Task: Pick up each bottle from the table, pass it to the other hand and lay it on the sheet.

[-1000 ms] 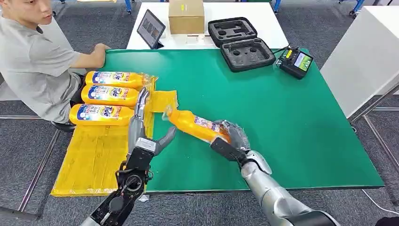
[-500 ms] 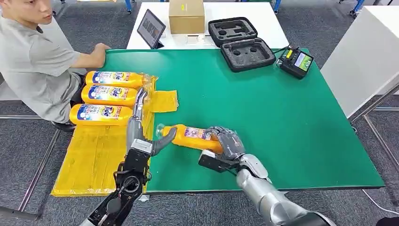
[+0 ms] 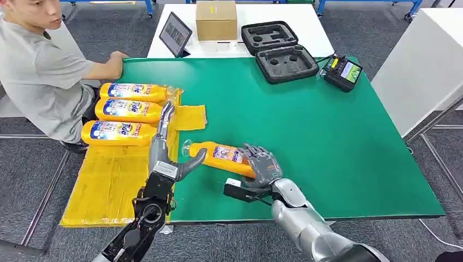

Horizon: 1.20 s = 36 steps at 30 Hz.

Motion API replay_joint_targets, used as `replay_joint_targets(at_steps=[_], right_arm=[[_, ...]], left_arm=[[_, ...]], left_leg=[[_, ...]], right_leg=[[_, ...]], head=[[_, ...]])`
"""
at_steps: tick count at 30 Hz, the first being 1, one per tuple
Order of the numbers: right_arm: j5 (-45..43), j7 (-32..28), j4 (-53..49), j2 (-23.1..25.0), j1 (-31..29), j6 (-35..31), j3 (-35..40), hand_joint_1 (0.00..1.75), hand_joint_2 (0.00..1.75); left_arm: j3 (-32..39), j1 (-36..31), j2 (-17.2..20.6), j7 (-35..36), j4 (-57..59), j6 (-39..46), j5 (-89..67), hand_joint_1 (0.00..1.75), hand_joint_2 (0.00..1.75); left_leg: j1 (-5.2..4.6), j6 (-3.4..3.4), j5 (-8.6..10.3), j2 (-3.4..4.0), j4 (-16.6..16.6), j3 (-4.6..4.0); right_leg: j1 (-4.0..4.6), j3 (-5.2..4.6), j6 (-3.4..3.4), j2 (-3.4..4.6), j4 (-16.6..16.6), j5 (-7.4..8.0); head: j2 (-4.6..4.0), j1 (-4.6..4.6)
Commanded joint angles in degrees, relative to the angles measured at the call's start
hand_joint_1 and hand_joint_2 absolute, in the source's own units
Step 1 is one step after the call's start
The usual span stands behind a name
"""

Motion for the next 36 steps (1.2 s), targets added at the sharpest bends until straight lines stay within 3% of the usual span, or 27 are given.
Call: replay_joint_targets(at_steps=[1,13,19,22,27,28,30,31,32,36], right_arm=[[2.33,2.23,3.16,-1.33,0.74,-1.24,3.80,0.00,1.75],[5.15,3.36,2.10,-0.96,0.05,-2.50,4.29,0.00,1.75],[0.64,1.70,2.94,-0.67,-0.37,2.31,0.64,0.00,1.75],[0.00,5.65,4.67,-0.81,-1.28,9.62,-0.41,0.00,1.75],[0.57,7.98,4.76,-0.96,-1.25,11.95,-0.25,0.00,1.75],[0.15,8.61,5.03,-0.95,-1.32,13.18,-0.70,0.07,1.75],[0.71,10.17,4.80,-1.11,-1.27,14.38,-0.56,0.61,1.75],[0.71,10.17,4.80,-1.11,-1.27,14.38,-0.56,0.61,1.75],[0.69,10.84,5.15,-1.21,-1.54,15.59,-0.71,1.71,1.75],[2.96,13.39,5.66,-1.79,-2.10,18.22,0.79,1.71,1.75]], left_arm=[[-0.31,-1.53,0.89,0.15,1.99,-0.63,0.06,0.00,1.75],[-0.96,-2.56,0.59,0.15,3.18,-2.11,-0.17,0.00,1.75],[-1.03,-2.93,0.24,0.15,3.82,-2.60,-0.09,0.00,1.75],[-0.85,-3.26,0.07,0.15,4.18,-3.14,-0.13,0.00,1.75],[-0.85,-3.74,-0.04,0.15,4.72,-3.21,-0.26,0.00,1.75],[-0.81,-3.81,-0.08,0.15,4.85,-3.21,-0.24,0.00,1.75],[-0.77,-3.96,-0.16,0.15,4.97,-3.32,-0.17,0.00,1.75],[-0.77,-3.96,-0.16,0.15,4.97,-3.32,-0.17,0.00,1.75],[-0.76,-4.07,-0.30,0.15,5.34,-3.56,-0.18,0.00,1.75],[-0.53,-4.30,-0.72,0.15,6.40,-4.43,0.12,0.00,1.75]], left_leg=[[0.03,-0.08,0.01,-0.03,-0.04,0.04],[0.03,-0.09,0.03,0.00,-0.02,0.08],[0.05,-0.10,0.04,-0.03,-0.01,0.06],[0.06,-0.13,0.03,-0.06,-0.01,0.08],[0.09,-0.14,0.06,0.00,-0.05,0.19],[0.07,-0.12,0.07,0.02,-0.04,0.19],[0.07,-0.12,0.08,0.00,-0.05,0.19],[0.08,-0.14,0.08,-0.01,-0.04,0.19],[0.08,-0.12,0.06,0.06,-0.05,0.28],[0.06,-0.12,0.06,0.11,-0.04,0.44]], right_leg=[[0.04,0.05,-0.08,0.01,-0.05,0.03],[0.06,0.05,-0.05,0.03,-0.02,0.04],[0.08,0.03,-0.06,0.02,-0.02,0.04],[0.09,0.07,-0.07,-0.01,-0.04,0.03],[0.13,0.16,-0.08,0.05,-0.10,0.06],[0.12,0.14,-0.07,0.05,-0.07,0.05],[0.12,0.15,-0.06,0.04,-0.09,0.06],[0.13,0.16,-0.08,0.04,-0.10,0.07],[0.13,0.22,-0.07,0.09,-0.10,0.07],[0.10,0.32,-0.07,0.15,-0.08,0.08]], head=[[0.00,-0.02],[0.00,-0.02],[0.00,0.00],[0.00,0.00],[0.00,0.00],[0.00,0.00],[0.00,-0.02],[0.00,0.00],[0.00,-0.02],[0.00,0.00]])
